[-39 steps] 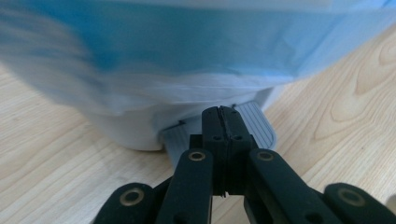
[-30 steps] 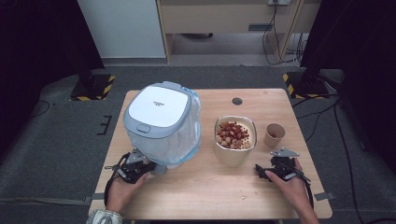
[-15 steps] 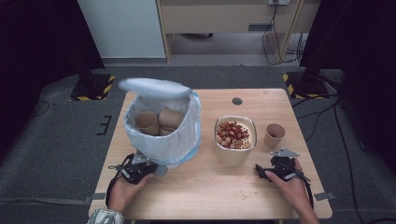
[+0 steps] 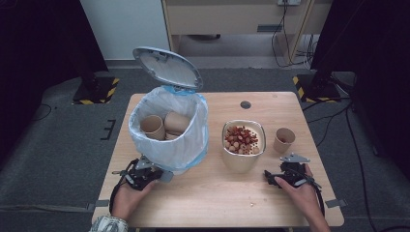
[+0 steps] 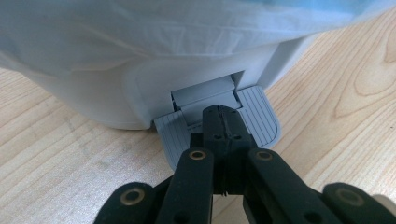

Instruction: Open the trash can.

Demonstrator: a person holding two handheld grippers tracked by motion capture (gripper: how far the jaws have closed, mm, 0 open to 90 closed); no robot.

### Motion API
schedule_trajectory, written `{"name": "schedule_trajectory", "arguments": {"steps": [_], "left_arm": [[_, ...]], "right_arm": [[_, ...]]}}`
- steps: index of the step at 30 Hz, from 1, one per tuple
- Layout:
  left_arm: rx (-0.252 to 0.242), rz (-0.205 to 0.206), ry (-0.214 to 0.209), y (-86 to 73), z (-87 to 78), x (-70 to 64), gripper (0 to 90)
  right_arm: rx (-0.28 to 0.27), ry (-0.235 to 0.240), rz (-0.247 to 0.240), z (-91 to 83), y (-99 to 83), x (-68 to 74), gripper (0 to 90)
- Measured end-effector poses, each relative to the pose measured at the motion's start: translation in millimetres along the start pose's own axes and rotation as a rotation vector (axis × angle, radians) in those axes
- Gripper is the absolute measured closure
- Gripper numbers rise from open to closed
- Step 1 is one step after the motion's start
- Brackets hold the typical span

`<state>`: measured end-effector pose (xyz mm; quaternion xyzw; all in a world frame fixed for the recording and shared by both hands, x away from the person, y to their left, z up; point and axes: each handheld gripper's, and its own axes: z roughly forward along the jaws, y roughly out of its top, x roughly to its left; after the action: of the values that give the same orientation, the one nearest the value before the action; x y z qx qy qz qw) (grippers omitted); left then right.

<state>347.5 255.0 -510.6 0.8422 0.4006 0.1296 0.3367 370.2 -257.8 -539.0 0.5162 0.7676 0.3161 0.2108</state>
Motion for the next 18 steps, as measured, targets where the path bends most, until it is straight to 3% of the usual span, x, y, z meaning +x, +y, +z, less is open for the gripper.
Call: {"name": "schedule_trajectory", "arguments": {"steps": [15,18], "left_arm": [[-0.003,0.006,0.001,-0.4,0.0,-0.4,90.0],[-0.004,0.006,0.0,-0.4,0.1,-0.3,90.0]], "right_arm": [[-0.001,0.004,-0.007,0.1,0.1,-0.6,1.1],[-0.015,0.006,-0.012,-1.2,1.1,-0.6,7.3]]}}
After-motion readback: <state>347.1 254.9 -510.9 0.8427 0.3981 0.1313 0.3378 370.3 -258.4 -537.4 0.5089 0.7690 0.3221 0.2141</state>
